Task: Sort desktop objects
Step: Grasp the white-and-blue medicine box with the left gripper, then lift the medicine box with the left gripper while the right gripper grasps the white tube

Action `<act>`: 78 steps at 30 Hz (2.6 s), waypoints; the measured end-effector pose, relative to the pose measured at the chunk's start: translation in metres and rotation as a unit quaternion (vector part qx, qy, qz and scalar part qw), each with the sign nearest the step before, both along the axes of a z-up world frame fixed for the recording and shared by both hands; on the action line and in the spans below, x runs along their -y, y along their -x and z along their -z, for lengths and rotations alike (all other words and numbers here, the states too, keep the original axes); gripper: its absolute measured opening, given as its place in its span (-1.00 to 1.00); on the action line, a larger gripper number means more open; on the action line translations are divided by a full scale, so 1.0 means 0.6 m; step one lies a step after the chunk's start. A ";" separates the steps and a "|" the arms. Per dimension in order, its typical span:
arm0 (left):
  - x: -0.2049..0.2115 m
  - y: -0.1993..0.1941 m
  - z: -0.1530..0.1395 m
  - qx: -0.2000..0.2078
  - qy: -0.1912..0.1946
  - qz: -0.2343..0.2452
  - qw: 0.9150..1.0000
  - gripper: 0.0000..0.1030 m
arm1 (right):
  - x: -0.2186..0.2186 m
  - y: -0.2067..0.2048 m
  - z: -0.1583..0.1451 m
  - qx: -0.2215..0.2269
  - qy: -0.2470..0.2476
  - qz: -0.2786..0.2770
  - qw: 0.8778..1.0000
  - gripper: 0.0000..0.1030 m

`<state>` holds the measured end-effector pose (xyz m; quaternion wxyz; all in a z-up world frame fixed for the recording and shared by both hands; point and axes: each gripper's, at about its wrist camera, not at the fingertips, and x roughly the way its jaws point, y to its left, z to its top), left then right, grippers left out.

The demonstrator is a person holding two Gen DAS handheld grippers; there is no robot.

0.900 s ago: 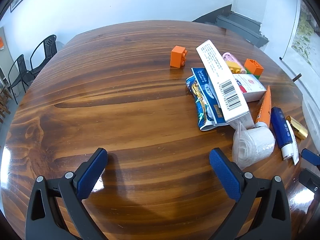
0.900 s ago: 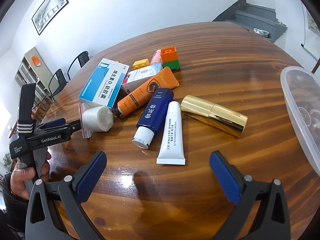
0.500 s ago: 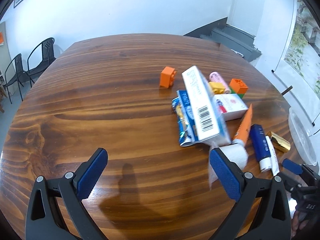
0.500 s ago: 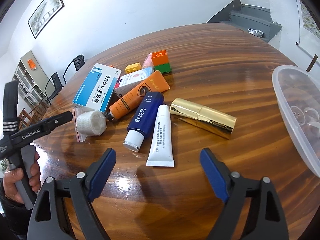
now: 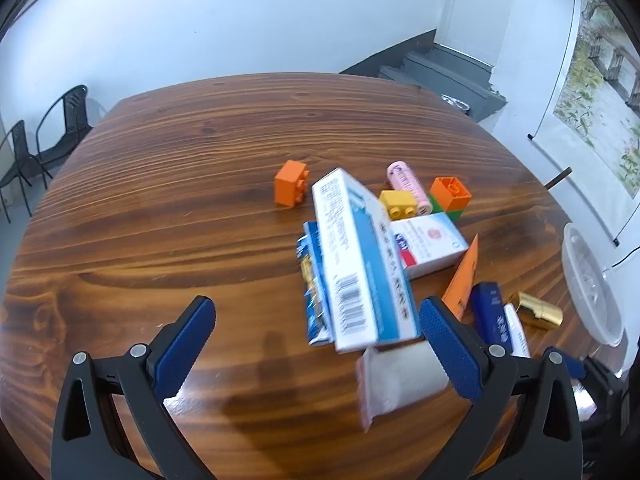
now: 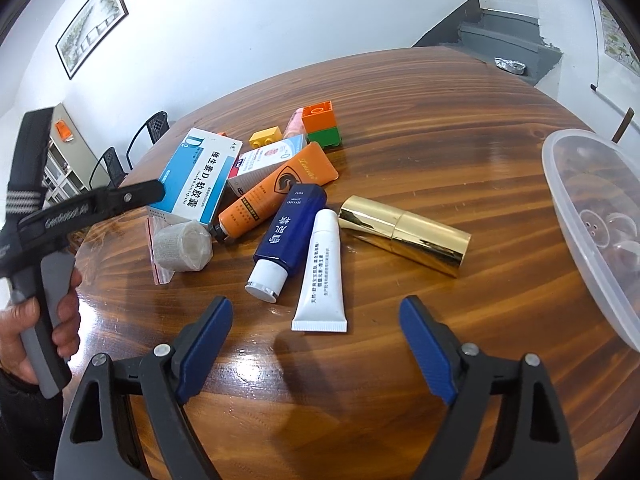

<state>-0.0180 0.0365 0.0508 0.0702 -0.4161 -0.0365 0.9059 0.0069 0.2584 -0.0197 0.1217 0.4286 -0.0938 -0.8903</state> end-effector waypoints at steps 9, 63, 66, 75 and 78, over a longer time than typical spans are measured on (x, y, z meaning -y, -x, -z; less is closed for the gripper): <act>-0.028 0.044 0.004 0.005 0.011 -0.004 1.000 0.91 | -0.002 -0.005 -0.001 -0.002 0.001 0.001 1.000 0.71; -0.035 0.038 0.020 -0.009 0.006 0.023 1.000 -0.29 | 0.042 0.059 0.005 -0.002 -0.107 -0.006 0.994 0.05; -0.038 0.036 0.020 -0.015 0.012 0.025 0.999 -0.29 | 0.041 0.060 0.005 -0.003 -0.110 -0.003 0.994 -0.13; -0.034 0.024 0.006 -0.026 -0.018 0.035 0.999 -0.52 | 0.031 0.057 0.004 -0.012 -0.089 0.006 0.996 -0.55; -0.033 0.017 -0.010 -0.039 -0.025 0.035 0.998 -0.52 | 0.028 0.049 -0.003 -0.024 -0.081 0.008 0.996 -0.55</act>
